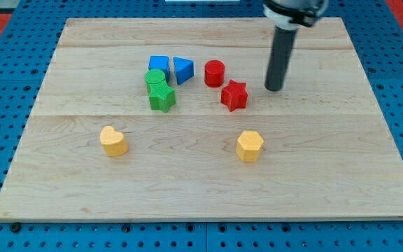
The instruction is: Push the red star to the center
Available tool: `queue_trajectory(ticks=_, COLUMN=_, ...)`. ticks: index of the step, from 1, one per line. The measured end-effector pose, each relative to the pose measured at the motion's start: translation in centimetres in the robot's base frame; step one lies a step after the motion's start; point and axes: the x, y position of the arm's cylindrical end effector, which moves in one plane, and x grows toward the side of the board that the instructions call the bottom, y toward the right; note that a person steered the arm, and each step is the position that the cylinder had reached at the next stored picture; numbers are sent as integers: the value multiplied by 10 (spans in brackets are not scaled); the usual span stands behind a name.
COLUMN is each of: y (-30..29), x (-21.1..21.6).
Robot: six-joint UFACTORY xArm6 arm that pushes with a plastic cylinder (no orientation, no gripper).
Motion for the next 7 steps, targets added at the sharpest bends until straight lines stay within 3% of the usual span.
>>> queue_trajectory(ticks=1, y=-24, x=35)
queue_trajectory(ticks=3, y=-11, x=9)
queue_trajectory(ticks=4, y=-37, x=-3)
queue_trajectory(ticks=6, y=-72, x=-3)
queue_trajectory(ticks=7, y=-49, x=13)
